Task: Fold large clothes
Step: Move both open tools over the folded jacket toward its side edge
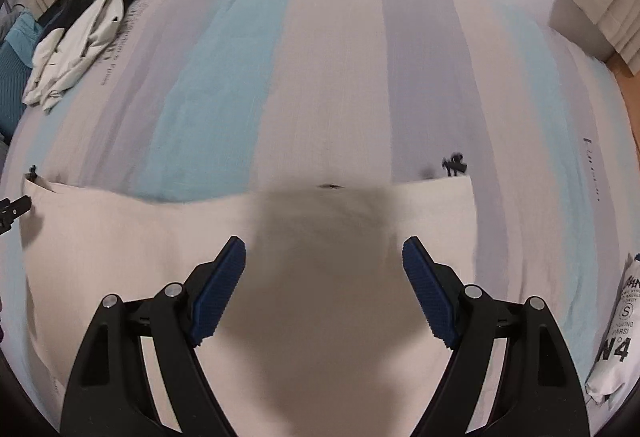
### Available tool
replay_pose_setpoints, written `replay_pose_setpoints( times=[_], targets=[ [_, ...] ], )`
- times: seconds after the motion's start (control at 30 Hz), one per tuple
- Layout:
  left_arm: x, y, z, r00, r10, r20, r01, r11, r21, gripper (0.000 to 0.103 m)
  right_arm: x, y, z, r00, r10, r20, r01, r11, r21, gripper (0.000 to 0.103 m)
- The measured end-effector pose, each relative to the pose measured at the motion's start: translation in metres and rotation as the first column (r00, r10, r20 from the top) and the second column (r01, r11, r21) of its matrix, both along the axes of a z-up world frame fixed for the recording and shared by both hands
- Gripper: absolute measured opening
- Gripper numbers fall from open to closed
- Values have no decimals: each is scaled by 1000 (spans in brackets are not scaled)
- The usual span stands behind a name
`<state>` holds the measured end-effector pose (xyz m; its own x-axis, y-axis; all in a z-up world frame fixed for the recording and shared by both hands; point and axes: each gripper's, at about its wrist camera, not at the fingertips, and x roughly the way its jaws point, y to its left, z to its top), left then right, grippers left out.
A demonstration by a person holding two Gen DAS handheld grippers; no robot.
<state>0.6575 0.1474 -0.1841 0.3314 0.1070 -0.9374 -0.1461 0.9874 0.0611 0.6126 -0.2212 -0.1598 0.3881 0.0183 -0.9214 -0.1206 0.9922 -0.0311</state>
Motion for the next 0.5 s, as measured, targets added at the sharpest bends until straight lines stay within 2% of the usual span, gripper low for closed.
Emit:
replay_pose_setpoints(
  times=[0.13, 0.3, 0.5],
  targets=[
    [-22, 8, -4, 998, -44, -43, 43, 998, -35, 97, -24, 31, 0, 998, 61, -14, -60, 997, 38, 77],
    [-71, 22, -23, 989, -87, -119, 76, 993, -93, 97, -69, 64, -9, 993, 107, -41, -104, 992, 77, 77],
    [-118, 29, -47, 980, -117, -158, 97, 987, -131, 97, -103, 92, -33, 987, 130, -92, -122, 989, 89, 77]
  ],
)
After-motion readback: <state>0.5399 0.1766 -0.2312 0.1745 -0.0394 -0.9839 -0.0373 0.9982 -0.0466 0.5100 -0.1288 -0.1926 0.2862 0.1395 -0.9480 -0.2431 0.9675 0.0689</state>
